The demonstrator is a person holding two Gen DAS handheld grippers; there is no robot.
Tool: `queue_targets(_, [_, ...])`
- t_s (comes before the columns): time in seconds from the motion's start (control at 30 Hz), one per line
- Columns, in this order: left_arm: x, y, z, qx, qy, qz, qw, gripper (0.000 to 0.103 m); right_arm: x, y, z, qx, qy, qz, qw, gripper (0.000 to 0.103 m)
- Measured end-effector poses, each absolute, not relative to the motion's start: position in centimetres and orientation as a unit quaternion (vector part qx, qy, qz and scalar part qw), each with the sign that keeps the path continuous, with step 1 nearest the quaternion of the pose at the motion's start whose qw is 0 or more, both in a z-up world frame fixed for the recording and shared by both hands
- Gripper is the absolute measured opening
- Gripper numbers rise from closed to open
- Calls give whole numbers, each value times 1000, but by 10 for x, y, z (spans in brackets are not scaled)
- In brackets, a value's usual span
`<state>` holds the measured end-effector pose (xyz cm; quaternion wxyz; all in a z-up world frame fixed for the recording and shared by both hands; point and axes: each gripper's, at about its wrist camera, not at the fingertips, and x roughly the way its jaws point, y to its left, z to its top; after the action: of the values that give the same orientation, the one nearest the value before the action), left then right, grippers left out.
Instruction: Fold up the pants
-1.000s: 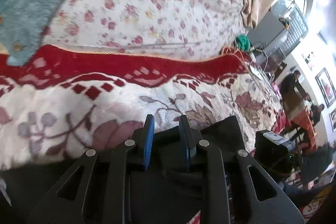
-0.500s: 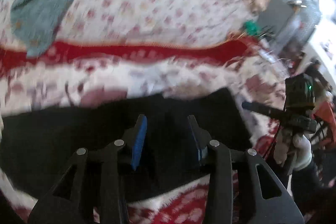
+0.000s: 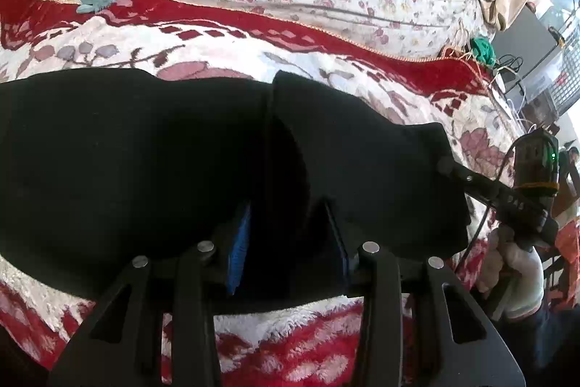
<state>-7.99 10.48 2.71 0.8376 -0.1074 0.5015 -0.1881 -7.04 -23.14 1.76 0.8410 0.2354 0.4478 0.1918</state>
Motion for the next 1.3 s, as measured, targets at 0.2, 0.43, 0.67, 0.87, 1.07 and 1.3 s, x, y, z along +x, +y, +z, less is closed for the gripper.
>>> queue_targets(0.2, [-86, 136, 38, -154, 491, -162, 842, 38, -83, -241, 62, 266, 393, 228, 850, 36])
queue_targets(0.43, [-109, 190, 45, -209, 479, -93, 847, 38, -81, -189, 111, 232, 338, 338, 847, 54])
queue_targets(0.67, [-129, 251, 40, -294, 459, -32, 838, 46, -47, -94, 101, 206, 363, 416, 808, 54])
queue_targets(0.87, [-145, 283, 28, -343, 443, 22, 828, 46, -16, 0, 98, 136, 390, 469, 781, 56])
queue_targets(1.07, [-145, 302, 11, -402, 426, 30, 810, 55, 13, 86, 90, 44, 415, 511, 751, 69])
queue_targets(1.3, [-132, 287, 5, -403, 418, 23, 814, 70, 47, 157, 66, -37, 454, 524, 720, 69])
